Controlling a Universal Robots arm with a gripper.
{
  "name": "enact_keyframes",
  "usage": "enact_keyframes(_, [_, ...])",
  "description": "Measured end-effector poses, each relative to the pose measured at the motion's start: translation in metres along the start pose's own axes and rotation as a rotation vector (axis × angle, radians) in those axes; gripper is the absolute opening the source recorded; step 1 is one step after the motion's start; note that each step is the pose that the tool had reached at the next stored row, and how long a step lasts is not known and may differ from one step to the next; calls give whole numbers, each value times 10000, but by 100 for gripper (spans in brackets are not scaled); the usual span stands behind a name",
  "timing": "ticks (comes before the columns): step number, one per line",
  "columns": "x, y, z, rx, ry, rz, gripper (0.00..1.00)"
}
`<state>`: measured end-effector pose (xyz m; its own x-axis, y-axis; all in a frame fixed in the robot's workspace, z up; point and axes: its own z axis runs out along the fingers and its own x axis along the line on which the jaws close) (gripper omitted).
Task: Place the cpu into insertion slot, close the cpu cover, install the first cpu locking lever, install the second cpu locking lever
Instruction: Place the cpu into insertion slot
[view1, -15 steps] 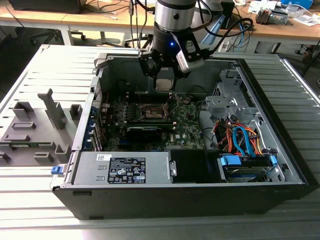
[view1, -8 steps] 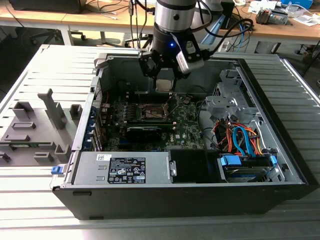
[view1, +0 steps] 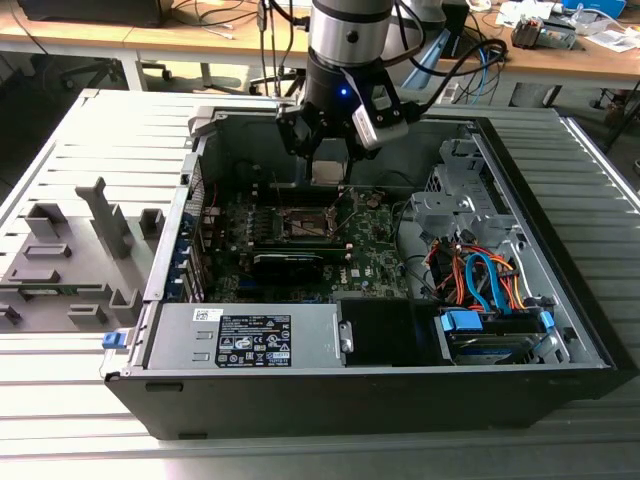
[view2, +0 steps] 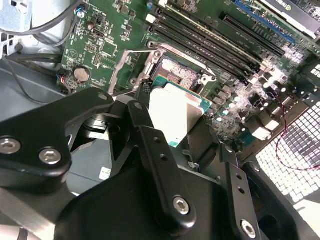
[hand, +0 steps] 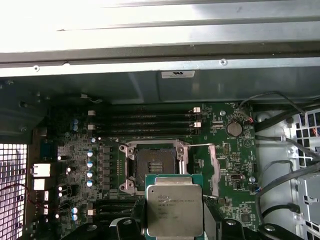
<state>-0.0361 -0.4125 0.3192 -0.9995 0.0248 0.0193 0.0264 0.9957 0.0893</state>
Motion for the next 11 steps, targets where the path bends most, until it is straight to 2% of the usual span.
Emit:
enact_keyframes(6, [1,-18,2,-1,0,0,54])
enact_keyframes(8, [4,-65,6,0,0,0,54])
enact_keyframes(11, [4,-79,7,0,0,0,54])
